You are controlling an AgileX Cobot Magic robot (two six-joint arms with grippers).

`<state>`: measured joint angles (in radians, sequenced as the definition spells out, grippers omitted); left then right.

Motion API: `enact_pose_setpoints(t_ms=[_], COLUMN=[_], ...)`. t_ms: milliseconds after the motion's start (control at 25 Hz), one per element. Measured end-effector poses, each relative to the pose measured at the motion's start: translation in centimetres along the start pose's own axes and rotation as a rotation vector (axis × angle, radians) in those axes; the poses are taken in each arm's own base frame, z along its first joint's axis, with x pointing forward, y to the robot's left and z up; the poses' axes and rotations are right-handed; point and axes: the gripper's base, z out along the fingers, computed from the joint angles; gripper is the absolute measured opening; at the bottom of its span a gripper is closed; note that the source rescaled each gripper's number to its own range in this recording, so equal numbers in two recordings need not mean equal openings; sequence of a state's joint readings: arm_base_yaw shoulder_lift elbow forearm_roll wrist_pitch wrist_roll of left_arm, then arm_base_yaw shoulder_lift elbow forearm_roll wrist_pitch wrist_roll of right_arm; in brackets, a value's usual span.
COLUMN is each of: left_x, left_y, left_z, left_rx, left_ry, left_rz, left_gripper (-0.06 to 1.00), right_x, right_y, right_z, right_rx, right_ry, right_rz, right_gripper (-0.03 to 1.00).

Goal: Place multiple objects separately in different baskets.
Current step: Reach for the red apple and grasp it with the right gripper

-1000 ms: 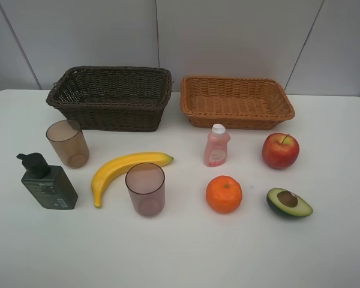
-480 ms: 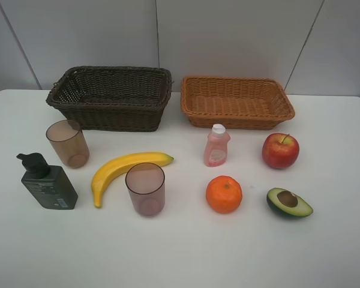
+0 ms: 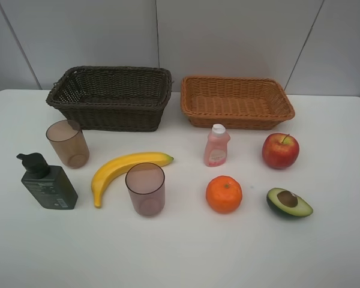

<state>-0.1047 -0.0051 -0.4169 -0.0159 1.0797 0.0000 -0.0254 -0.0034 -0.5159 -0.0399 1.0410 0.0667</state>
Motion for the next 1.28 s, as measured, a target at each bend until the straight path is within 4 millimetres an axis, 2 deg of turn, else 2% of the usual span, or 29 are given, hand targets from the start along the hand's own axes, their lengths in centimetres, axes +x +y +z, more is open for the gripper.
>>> enact_pose_setpoints(t_ms=[280, 480, 680, 1000, 1280], left_x=[0.0, 0.0, 0.0, 0.0, 0.0], left_y=[0.0, 0.0, 0.0, 0.0, 0.0], left_z=[0.0, 0.0, 0.0, 0.0, 0.0], left_rx=[0.0, 0.0, 0.0, 0.0, 0.0], left_ry=[0.0, 0.0, 0.0, 0.0, 0.0], left_rz=[0.0, 0.0, 0.0, 0.0, 0.0], left_gripper=[1.0, 1.0, 1.0, 1.0, 1.0], right_x=[-2.4, -4.6, -6.6, -9.2, -9.0], right_y=[-0.1, 0.1, 0.3, 0.7, 1.6], right_z=[1.2, 3.3, 6.4, 12.5, 18.4], right_rx=[0.029, 0.035, 0.025, -0.022, -0.091], right_ry=[0.1, 0.215, 0.328, 0.448, 0.503], right_rz=[-0.02, -0.03, -0.098, -0.277, -0.423], right_gripper=[0.99, 0.99, 0.99, 0.99, 0.99])
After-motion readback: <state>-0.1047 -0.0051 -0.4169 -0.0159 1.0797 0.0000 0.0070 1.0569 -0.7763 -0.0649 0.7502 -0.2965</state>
